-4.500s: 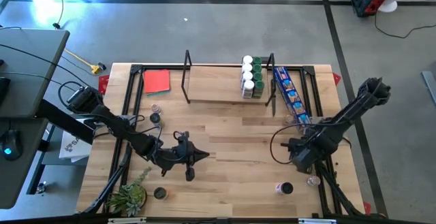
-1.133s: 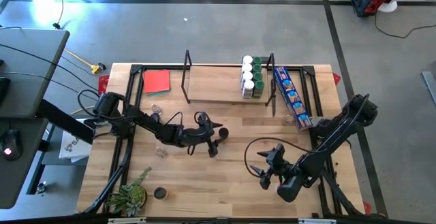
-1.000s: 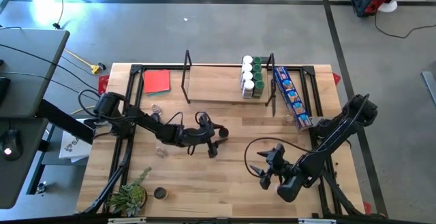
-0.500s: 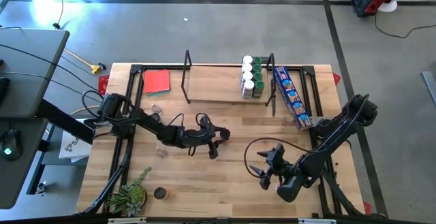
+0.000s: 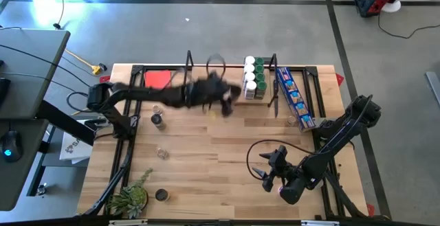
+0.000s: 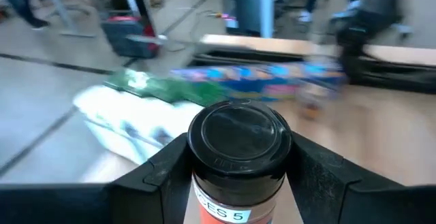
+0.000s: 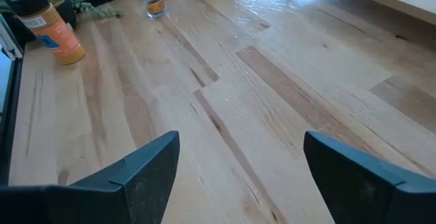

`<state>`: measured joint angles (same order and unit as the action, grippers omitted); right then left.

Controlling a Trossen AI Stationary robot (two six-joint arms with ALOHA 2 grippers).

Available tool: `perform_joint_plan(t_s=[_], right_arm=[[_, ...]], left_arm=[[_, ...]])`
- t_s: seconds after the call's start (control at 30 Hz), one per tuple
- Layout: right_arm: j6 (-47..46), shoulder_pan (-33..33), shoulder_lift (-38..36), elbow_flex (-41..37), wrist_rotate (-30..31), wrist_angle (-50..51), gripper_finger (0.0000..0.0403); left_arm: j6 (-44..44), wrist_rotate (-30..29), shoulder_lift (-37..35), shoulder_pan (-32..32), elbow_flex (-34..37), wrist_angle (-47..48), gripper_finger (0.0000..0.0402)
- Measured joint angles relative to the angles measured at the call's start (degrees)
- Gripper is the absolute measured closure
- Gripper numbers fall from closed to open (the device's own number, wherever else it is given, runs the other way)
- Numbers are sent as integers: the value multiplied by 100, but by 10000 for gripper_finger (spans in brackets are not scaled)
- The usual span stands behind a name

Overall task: Shelf spices
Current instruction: Put the top right black seasoning bottle on the shelf

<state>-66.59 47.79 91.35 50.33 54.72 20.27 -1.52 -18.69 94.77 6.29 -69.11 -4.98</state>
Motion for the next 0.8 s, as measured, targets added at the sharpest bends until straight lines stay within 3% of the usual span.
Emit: perform_joint_plan(t_s=[0.13, 0.33, 0.57, 0.8], right_arm=[[2, 0, 0, 0, 31, -2, 94], [-41, 0, 0, 0, 35, -4, 94], [-41, -2, 0, 0, 37, 0, 94], [-43, -1, 0, 0, 36, 0, 94]], left_arm=[[-171, 792, 438, 1025, -446, -26, 208], [191, 1795, 1252, 1980, -546, -1096, 208], [282, 1846, 1987, 2314, -539, -1869, 203], [282, 1745, 2242, 2388, -541, -2246, 198]])
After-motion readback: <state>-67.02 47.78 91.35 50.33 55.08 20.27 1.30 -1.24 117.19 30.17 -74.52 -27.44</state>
